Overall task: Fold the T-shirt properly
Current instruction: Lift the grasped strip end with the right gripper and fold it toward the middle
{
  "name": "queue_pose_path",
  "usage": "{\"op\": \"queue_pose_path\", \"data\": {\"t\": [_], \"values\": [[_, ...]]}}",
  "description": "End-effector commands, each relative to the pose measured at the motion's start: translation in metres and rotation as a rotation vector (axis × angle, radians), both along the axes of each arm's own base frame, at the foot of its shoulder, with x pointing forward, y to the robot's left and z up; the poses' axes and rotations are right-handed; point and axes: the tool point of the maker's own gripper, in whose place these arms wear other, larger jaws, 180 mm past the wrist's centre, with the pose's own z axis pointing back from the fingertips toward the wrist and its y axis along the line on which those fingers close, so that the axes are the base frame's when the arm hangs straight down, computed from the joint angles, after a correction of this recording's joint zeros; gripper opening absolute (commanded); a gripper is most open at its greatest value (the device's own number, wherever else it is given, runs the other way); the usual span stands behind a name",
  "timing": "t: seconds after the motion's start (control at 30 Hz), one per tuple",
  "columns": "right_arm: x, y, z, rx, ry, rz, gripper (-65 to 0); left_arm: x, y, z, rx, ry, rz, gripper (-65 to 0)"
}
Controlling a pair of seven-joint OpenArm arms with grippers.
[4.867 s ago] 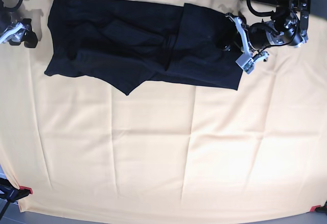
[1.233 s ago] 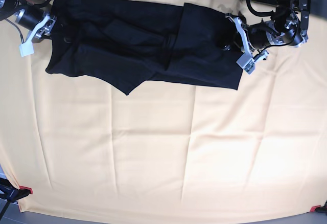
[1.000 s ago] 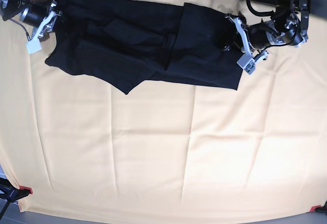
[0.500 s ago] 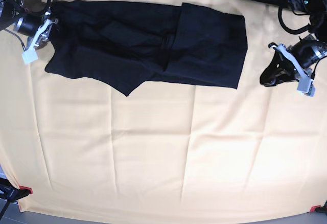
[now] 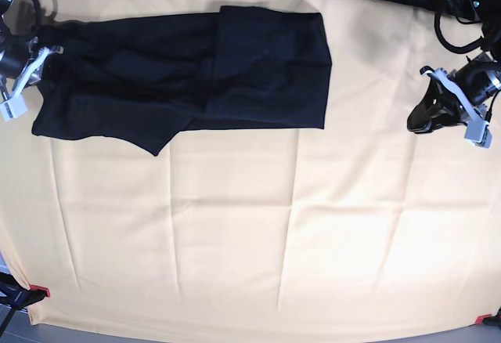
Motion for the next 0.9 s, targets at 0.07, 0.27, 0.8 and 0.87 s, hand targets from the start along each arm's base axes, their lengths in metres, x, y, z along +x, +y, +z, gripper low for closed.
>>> {"op": "queue_pose_path", "data": {"t": [0.07,0.27,0.8,0.87], "values": [[0.016,-0.014,0.023,-0.047,-0.070,-0.015,-65.0,0.003,0.000,0.013,-0.004,-0.042,-0.012,-56.0],[0.023,0.028,0.058,-0.004,-0.181,0.108,-65.0,0.003,-0.001,0.013,-0.007,-0.042,-0.011,-56.0],[-0.002,0.180,0.125,0.282,-0.488,0.330,-65.0,0.001,-0.001,0.009,0.001,-0.022,-0.016,-56.0],[-0.006,0.200,0.123,0.348,-0.475,0.353,-65.0,0.001,-0.001,0.009,0.000,-0.024,-0.016,-56.0]]}}
